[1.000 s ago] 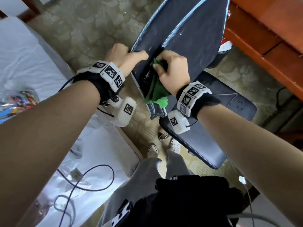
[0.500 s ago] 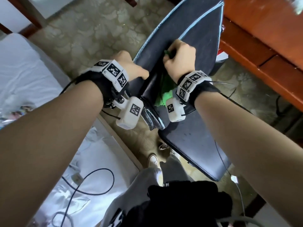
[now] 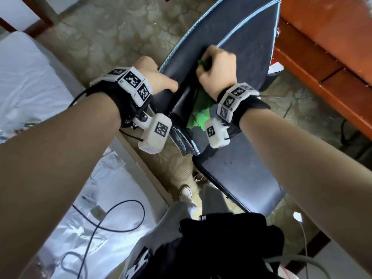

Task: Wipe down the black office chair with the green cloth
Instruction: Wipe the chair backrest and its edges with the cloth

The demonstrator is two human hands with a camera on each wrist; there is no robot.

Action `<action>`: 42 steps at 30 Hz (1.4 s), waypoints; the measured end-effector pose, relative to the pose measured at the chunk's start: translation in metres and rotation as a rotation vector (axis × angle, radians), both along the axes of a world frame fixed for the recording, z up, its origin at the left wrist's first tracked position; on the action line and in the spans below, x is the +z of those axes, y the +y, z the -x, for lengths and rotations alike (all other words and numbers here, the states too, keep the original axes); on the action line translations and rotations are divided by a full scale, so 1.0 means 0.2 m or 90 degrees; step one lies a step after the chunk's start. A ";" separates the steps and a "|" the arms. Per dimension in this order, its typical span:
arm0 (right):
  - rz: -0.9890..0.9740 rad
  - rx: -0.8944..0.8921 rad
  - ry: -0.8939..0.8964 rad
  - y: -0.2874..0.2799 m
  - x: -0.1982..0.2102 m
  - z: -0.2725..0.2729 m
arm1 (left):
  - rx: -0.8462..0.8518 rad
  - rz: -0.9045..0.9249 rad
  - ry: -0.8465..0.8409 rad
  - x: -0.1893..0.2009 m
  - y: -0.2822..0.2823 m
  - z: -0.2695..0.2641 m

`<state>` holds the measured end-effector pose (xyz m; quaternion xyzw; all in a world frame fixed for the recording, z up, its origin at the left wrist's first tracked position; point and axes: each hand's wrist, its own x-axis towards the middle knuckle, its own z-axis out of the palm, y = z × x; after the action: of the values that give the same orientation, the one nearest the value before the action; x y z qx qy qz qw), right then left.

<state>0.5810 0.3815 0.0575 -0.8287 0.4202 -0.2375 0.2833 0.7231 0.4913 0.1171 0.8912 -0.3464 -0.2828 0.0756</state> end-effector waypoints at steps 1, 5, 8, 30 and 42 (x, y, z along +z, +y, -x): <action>-0.004 -0.022 0.010 -0.03 0.00 0.00 | -0.001 -0.002 -0.001 0.01 -0.01 0.00; -0.018 -0.059 -0.025 -0.04 -0.01 0.02 | -0.054 -0.074 -0.013 0.07 -0.08 0.00; -0.003 -0.008 -0.075 0.01 -0.04 0.06 | -0.107 -0.108 -0.051 0.15 -0.17 0.02; -0.039 -0.117 0.046 -0.49 0.05 0.06 | -0.134 -0.130 -0.093 0.23 -0.57 0.06; -0.004 0.040 -0.037 -0.20 -0.02 0.02 | -0.152 -0.109 -0.035 0.18 -0.71 -0.04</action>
<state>0.5768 0.3424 0.0534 -0.8332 0.3865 -0.2515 0.3052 0.7312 0.3492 0.1531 0.8542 -0.4265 -0.2940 -0.0441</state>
